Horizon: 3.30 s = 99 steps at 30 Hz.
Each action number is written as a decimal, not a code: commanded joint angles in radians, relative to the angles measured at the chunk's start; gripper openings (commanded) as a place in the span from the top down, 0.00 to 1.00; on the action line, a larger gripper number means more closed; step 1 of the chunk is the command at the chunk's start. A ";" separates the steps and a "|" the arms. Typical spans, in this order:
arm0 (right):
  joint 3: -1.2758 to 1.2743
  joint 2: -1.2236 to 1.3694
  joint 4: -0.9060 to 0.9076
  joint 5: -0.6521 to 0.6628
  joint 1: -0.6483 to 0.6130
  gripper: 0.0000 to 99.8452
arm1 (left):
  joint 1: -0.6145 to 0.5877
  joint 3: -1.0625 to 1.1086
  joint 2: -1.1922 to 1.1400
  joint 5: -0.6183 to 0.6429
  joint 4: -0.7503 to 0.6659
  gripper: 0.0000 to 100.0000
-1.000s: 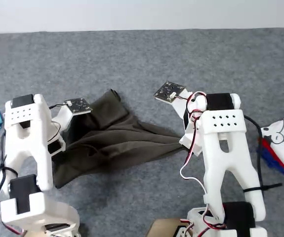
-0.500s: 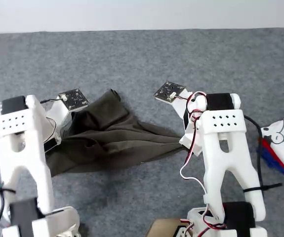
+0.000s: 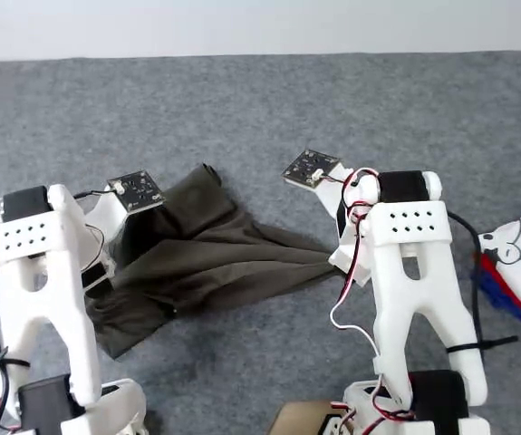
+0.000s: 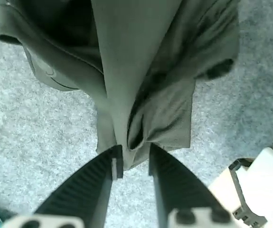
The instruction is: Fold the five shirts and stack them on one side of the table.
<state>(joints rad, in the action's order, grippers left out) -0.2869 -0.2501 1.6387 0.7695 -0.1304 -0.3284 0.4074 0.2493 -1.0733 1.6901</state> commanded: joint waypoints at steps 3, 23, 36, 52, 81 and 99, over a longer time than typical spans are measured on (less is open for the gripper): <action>0.011 -0.045 -0.008 -0.008 -0.001 0.99 | 0.006 0.004 0.034 0.005 -0.015 0.99; 0.008 -0.045 -0.008 -0.008 -0.001 0.99 | -0.003 0.242 0.041 0.002 -0.080 0.85; 0.008 -0.045 -0.008 -0.008 -0.001 0.99 | -0.158 0.294 0.032 -0.163 -0.081 0.82; 0.008 -0.045 -0.008 -0.009 -0.005 0.99 | -0.153 0.390 0.031 -0.170 -0.261 0.82; 0.012 -0.054 -0.004 -0.009 -0.002 0.99 | -0.086 0.473 0.041 -0.127 -0.350 1.00; 0.560 -0.058 0.154 -0.011 0.036 0.99 | -0.023 -0.237 0.338 0.058 0.058 1.00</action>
<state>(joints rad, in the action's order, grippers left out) 0.1550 -0.2639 1.7507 0.7710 -0.1243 -0.3897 0.2309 0.4687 -1.0779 1.7238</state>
